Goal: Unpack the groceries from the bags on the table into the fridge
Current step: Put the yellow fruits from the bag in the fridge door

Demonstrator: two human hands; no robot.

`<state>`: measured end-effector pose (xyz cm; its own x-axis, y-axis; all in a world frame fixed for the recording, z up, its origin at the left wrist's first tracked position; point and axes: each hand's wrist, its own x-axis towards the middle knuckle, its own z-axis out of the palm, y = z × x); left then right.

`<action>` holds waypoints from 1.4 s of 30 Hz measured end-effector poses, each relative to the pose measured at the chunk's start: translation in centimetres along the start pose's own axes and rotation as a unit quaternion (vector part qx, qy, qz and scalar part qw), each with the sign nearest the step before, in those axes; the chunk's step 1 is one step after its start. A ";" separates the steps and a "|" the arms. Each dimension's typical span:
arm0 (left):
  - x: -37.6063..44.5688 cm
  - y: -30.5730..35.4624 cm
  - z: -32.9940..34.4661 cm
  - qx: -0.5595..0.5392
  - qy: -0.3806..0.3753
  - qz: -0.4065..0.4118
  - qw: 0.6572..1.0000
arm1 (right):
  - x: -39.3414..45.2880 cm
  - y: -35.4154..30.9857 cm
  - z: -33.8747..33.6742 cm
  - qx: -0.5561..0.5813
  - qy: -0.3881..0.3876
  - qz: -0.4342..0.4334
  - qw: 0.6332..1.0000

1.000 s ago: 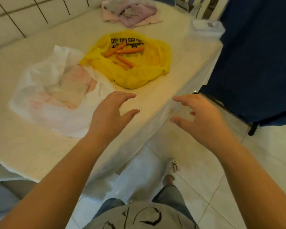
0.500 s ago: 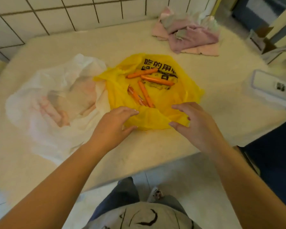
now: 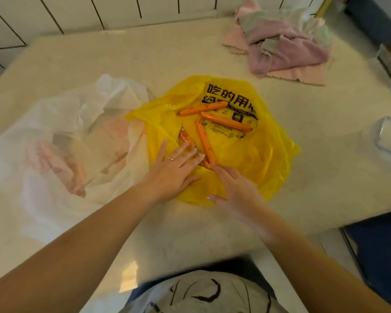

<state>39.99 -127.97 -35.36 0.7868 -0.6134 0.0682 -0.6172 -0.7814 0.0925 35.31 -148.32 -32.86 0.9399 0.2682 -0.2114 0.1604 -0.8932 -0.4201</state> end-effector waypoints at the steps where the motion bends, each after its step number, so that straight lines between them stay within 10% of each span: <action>1: 0.2 -0.2 0.2 0.010 0.002 0.005 1.000 | 0.3 0.1 0.3 -0.022 -0.017 0.000 1.000; 18: -1.9 0.6 -0.3 -0.039 0.063 0.085 0.994 | 0.5 0.5 1.3 0.048 0.141 -0.171 0.974; 42: -12.5 1.4 3.4 0.035 -0.044 0.067 0.996 | -4.0 1.6 6.0 -0.063 -0.048 -0.200 0.977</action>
<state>29.29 -121.81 -39.50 0.6965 -0.7174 -0.0133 -0.7172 -0.6966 0.0190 29.98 -148.69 -38.02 0.7631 0.6316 -0.1372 0.5502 -0.7462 -0.3748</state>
